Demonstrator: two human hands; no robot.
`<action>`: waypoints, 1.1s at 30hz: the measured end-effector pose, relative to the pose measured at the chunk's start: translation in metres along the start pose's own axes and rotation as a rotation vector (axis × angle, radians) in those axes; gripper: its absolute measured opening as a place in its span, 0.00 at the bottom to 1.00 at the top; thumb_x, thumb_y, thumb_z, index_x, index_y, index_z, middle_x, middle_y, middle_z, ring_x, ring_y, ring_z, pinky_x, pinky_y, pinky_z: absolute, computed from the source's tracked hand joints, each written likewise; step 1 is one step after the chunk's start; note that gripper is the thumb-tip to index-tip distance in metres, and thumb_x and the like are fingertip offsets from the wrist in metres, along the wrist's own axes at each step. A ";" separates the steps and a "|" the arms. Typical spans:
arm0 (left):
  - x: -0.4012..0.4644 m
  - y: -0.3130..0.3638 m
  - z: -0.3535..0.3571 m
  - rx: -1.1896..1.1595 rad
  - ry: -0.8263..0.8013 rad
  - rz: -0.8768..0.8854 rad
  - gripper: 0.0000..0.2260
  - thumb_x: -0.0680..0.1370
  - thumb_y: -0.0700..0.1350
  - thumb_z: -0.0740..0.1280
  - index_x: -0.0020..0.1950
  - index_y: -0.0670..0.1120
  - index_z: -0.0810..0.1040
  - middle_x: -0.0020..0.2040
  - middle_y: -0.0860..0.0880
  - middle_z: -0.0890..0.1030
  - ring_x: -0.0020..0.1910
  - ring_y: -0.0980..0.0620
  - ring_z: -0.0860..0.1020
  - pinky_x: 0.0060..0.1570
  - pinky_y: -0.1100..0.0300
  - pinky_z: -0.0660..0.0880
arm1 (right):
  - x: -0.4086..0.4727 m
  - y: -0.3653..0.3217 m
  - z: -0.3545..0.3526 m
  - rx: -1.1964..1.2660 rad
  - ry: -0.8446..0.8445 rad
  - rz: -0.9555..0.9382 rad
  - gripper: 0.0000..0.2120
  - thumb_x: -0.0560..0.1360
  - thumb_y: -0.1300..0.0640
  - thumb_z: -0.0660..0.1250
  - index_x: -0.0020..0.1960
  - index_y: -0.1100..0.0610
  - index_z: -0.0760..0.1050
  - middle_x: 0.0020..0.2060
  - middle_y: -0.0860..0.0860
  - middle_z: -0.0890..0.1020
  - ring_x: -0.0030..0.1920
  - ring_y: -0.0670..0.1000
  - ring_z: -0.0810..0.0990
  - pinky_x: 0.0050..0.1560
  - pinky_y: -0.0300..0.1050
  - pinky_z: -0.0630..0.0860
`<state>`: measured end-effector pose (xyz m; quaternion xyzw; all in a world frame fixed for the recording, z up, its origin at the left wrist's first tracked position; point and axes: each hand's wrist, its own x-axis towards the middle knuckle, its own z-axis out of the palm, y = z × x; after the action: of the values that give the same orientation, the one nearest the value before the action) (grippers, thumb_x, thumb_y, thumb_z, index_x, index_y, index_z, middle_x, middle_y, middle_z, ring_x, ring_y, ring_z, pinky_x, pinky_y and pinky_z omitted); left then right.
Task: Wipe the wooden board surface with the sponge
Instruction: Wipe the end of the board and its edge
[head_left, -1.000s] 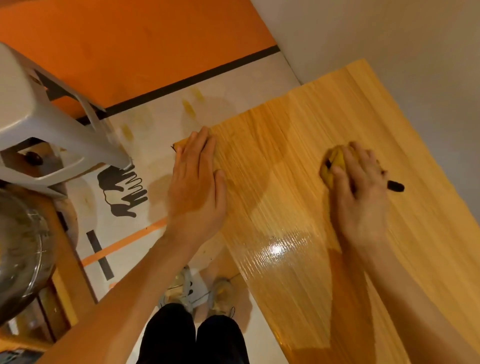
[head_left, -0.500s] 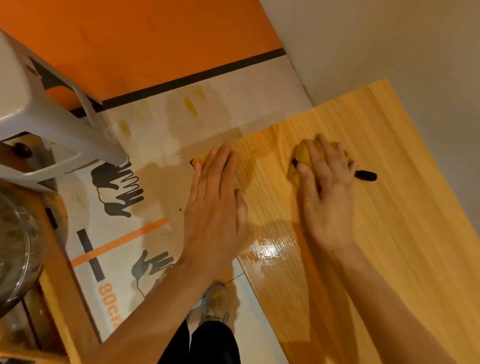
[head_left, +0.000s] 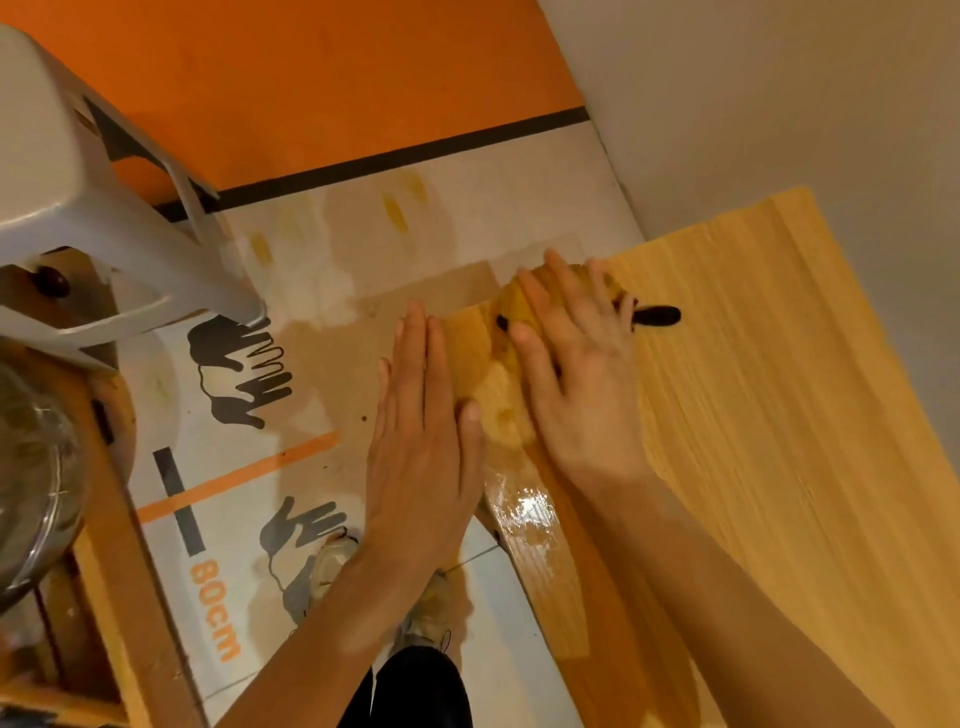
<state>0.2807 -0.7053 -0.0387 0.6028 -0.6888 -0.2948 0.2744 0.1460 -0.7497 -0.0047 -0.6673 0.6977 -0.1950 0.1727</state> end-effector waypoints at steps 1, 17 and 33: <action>0.000 0.000 0.000 0.001 -0.005 0.001 0.27 0.85 0.49 0.48 0.82 0.41 0.46 0.84 0.46 0.43 0.83 0.51 0.45 0.81 0.56 0.41 | 0.000 -0.009 0.006 -0.008 -0.063 -0.100 0.20 0.83 0.50 0.56 0.74 0.50 0.66 0.76 0.47 0.62 0.79 0.51 0.50 0.78 0.53 0.41; 0.001 -0.007 0.005 -0.059 -0.014 0.032 0.27 0.86 0.49 0.49 0.83 0.41 0.44 0.83 0.47 0.39 0.83 0.54 0.45 0.81 0.57 0.43 | 0.053 -0.030 -0.003 -0.198 -0.283 -0.313 0.16 0.81 0.47 0.55 0.51 0.54 0.79 0.44 0.51 0.80 0.48 0.53 0.75 0.52 0.49 0.69; -0.016 0.000 0.014 -0.410 0.058 -0.148 0.25 0.86 0.53 0.49 0.81 0.57 0.42 0.84 0.55 0.45 0.82 0.61 0.45 0.81 0.57 0.50 | 0.036 -0.028 0.007 -0.053 -0.307 -0.376 0.15 0.83 0.50 0.55 0.62 0.53 0.76 0.54 0.49 0.79 0.57 0.53 0.73 0.66 0.47 0.64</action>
<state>0.2724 -0.6885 -0.0489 0.5916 -0.5599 -0.4308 0.3886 0.1720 -0.7869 0.0038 -0.8117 0.5316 -0.1015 0.2197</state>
